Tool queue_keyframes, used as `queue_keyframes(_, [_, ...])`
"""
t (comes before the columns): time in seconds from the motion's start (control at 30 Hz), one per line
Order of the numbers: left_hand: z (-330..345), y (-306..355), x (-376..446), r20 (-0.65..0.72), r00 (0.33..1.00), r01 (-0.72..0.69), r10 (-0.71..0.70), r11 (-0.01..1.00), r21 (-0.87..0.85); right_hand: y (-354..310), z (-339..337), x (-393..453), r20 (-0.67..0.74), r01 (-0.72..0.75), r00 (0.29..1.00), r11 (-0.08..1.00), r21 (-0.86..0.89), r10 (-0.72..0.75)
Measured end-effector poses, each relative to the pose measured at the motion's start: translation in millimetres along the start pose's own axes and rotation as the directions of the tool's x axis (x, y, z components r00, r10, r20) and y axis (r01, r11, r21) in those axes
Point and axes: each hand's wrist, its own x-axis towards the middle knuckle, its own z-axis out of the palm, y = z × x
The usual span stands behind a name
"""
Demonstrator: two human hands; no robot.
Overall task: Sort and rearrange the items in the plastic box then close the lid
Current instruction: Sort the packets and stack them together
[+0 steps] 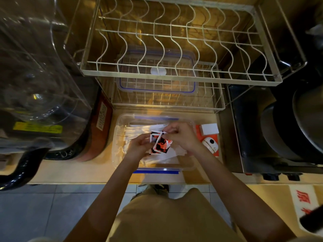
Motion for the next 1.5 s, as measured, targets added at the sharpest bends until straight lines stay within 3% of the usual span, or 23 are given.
queue_keyframes(0.2, [-0.8,1.8,-0.6,0.047,0.997,0.057,-0.055,0.998,-0.04,7.8,17.9,2.3,-0.056,0.119,0.989,0.964,-0.236,-0.136])
queue_keyframes(0.4, [2.7,-0.2,-1.5,0.02,1.0,-0.002,0.001,0.999,0.047,13.9,23.6,-2.8,-0.151,0.111,0.976,0.956,-0.273,-0.157])
queue_keyframes(0.5, [3.8,-0.4,-0.3,-0.007,1.0,-0.015,0.016,0.999,0.044,17.9,20.8,-7.3,-0.24,-0.059,0.97,0.994,-0.095,0.035])
queue_keyframes(0.6, [2.8,-3.9,2.9,0.033,0.998,-0.059,0.057,0.996,0.069,19.9,17.2,-14.0,-0.043,-0.205,0.976,0.962,0.178,0.216])
queue_keyframes(0.67, [2.7,-6.4,5.5,0.047,0.994,-0.104,0.099,0.988,0.117,22.6,17.3,-19.5,0.018,-0.163,0.987,0.976,0.145,0.162])
queue_keyframes(0.73, [4.2,-6.8,8.7,0.036,0.985,-0.173,0.17,0.944,0.281,27.3,19.5,-21.2,-0.037,-0.087,0.995,0.995,0.049,0.089])
queue_keyframes(0.83, [7.2,-5.7,9.4,0.056,0.957,-0.267,0.286,0.787,0.555,29.0,23.2,-21.7,-0.098,0.001,0.995,0.993,-0.122,-0.013])
queue_keyframes(1.0, [6.2,-7.9,9.6,0.113,0.924,-0.334,0.365,0.628,0.703,32.5,26.9,-22.1,-0.034,0.059,0.997,0.978,-0.2,-0.067])
queue_keyframes(1.3, [5.9,-4.7,11.1,0.098,0.951,-0.278,0.294,0.668,0.69,34.1,32.1,-20.7,-0.023,0.097,0.994,0.973,-0.211,-0.104])
queue_keyframes(1.5, [7.8,-2.9,9.4,0.056,0.954,-0.25,0.295,0.676,0.694,32.2,33.7,-20.3,0.009,0.125,0.992,0.936,-0.33,-0.129])
